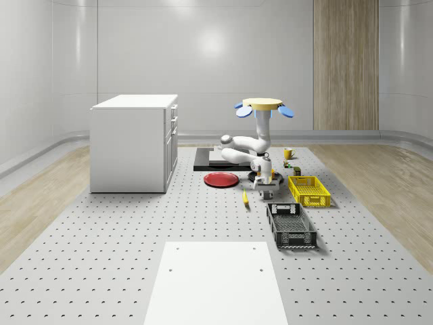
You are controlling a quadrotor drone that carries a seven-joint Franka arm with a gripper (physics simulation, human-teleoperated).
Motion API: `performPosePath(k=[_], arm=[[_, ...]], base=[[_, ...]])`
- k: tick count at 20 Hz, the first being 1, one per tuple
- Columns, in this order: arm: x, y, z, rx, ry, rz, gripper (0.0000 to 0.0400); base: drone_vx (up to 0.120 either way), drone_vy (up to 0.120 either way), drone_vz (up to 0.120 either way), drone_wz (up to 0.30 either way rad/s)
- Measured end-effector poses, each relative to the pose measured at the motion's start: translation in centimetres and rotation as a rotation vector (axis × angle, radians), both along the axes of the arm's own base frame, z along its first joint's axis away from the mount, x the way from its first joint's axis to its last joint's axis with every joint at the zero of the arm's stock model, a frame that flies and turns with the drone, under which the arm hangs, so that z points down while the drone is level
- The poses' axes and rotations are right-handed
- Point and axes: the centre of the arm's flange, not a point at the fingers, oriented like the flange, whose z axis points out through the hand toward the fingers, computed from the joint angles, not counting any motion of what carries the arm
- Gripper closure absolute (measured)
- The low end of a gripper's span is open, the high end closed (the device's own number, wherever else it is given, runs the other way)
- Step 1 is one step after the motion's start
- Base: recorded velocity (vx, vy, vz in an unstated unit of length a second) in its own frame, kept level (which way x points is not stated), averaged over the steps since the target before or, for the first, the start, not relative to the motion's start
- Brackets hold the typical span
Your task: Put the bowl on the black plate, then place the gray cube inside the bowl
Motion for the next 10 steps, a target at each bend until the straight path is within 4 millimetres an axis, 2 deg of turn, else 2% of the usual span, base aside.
performPosePath(k=[2,4,10], arm=[[0.02,0.04,0.07,0.0,0.0,0.0,0.0079],[0.04,0.07,0.11,0.0,0.0,0.0,0.0107],[0.06,0.1,0.1,0.0,0.0,0.0,0.014]], base=[[0.0,0.0,0.0,0.0],[0.0,0.0,0.0,0.0],[0.0,0.0,0.0,0.0]])
